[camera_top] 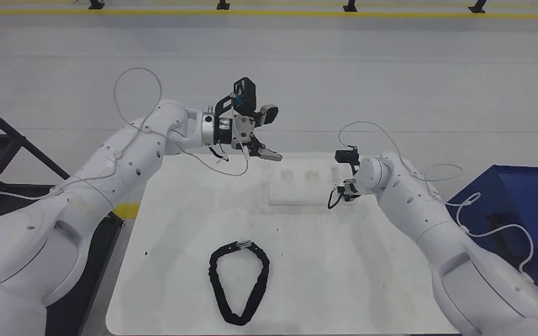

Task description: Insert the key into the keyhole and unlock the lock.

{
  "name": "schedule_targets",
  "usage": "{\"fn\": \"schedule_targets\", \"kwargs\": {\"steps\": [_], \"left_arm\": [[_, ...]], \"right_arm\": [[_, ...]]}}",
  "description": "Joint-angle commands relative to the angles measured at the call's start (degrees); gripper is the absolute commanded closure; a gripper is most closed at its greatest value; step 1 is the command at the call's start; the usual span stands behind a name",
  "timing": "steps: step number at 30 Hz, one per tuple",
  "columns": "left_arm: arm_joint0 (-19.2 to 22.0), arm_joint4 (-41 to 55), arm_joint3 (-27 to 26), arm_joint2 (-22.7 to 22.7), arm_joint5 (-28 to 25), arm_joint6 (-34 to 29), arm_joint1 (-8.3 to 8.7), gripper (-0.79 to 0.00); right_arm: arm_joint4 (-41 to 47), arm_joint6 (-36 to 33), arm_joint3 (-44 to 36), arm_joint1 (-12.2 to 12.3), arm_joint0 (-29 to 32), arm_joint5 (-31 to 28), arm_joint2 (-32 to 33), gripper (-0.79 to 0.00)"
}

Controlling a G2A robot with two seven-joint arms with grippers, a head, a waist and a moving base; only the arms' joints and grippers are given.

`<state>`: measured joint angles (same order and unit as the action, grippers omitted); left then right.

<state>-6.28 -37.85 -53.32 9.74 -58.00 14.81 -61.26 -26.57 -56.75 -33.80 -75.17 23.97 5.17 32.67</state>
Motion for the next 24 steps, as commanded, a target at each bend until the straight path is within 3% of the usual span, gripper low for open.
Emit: {"fn": "schedule_targets", "kwargs": {"steps": [1, 13, 19, 24], "left_arm": [[0.00, 0.01, 0.00, 0.00, 0.00, -0.01, 0.00, -0.785], [0.00, 0.01, 0.00, 0.00, 0.00, -0.01, 0.00, -0.785], [0.00, 0.01, 0.00, 0.00, 0.00, -0.01, 0.00, -0.785], [0.00, 0.01, 0.00, 0.00, 0.00, -0.01, 0.00, -0.785]], "right_arm": [[-0.25, -0.52, 0.34, -0.30, -0.46, 0.01, -0.03, 0.000], [-2.99, -6.50, -4.04, 0.72, -2.07, 1.29, 2.05, 0.000], [-5.01, -9.39, -14.02, 3.72, 0.45, 1.72, 5.87, 0.000], [-9.30, -12.23, -27.44, 7.29, 5.41, 4.99, 10.72, 0.000]]}}
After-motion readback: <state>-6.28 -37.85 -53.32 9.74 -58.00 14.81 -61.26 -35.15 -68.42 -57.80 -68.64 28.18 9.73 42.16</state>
